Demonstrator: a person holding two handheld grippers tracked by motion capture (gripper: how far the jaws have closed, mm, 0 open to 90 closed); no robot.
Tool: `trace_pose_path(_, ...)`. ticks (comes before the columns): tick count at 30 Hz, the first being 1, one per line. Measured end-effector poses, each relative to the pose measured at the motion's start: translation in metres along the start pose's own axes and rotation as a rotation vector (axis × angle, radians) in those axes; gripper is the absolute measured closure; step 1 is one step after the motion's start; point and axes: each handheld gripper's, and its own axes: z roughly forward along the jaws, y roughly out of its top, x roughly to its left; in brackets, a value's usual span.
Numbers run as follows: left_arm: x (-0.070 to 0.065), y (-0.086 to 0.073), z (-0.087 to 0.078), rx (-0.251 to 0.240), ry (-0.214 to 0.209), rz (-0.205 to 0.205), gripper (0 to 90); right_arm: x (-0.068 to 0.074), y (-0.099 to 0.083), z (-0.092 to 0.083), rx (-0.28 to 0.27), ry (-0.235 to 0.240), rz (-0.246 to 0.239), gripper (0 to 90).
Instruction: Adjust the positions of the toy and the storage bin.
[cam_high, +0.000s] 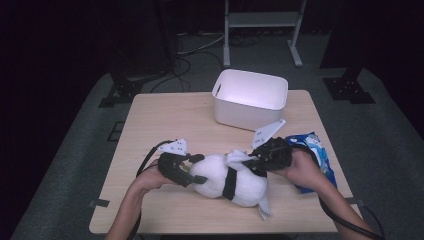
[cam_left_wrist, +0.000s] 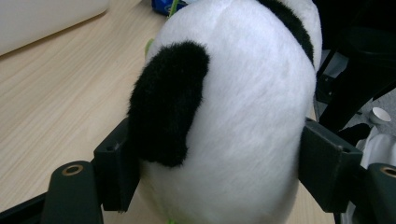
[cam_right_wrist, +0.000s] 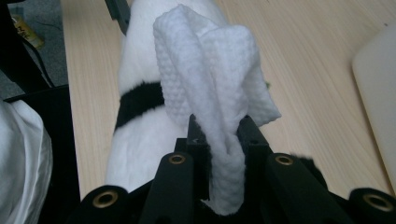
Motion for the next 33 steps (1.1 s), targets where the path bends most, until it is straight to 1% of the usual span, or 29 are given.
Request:
trace_pose_path(4, 0.0, 0.0, 0.0, 0.001, 0.001, -0.002, 23.8, -0.004, -0.016, -0.013, -0.005, -0.031, 0.028, 77.7)
trace_pose_path(7, 0.0, -0.001, 0.0, 0.002, 0.002, -0.004, 23.7, -0.008, -0.03, -0.02, -0.008, -0.046, 0.065, 77.7)
trace_pose_path(14, 0.0, -0.001, 0.0, 0.004, 0.001, -0.006, 23.7, -0.013, -0.058, -0.019, -0.015, -0.036, 0.134, 77.7)
trace_pose_path(17, 0.0, -0.001, 0.0, -0.002, 0.0, -0.012, 23.7, -0.013, -0.064, -0.018, -0.02, -0.031, 0.145, 77.7)
trace_pose_path(21, 0.0, -0.001, 0.0, 0.001, 0.002, -0.007, 23.8, -0.012, -0.062, -0.019, -0.027, -0.031, 0.143, 77.7)
trace_pose_path(22, 0.0, 0.0, 0.0, 0.0, 0.003, -0.008, 23.8, -0.009, -0.056, -0.02, -0.032, -0.032, 0.125, 77.7)
trace_pose_path(23, -0.001, 0.0, 0.0, -0.001, 0.004, -0.008, 23.8, -0.008, -0.054, -0.02, -0.033, -0.031, 0.12, 77.7)
trace_pose_path(24, -0.001, 0.001, 0.0, 0.001, 0.005, -0.007, 23.8, -0.007, -0.049, -0.019, -0.031, -0.028, 0.101, 77.7)
trace_pose_path(25, -0.001, 0.001, 0.0, 0.002, 0.007, -0.004, 23.9, -0.006, -0.046, -0.018, -0.027, -0.03, 0.092, 77.7)
trace_pose_path(28, -0.002, 0.002, -0.002, 0.002, 0.015, -0.002, 23.9, -0.006, -0.036, -0.014, -0.023, -0.026, 0.072, 77.7)
trace_pose_path(31, -0.002, 0.003, -0.002, 0.0, 0.016, 0.001, 23.9, -0.006, -0.025, -0.011, -0.038, -0.016, 0.055, 77.7)
trace_pose_path(33, -0.004, 0.005, -0.002, -0.005, 0.018, 0.002, 23.9, -0.006, -0.019, -0.008, -0.038, -0.013, 0.046, 77.6)
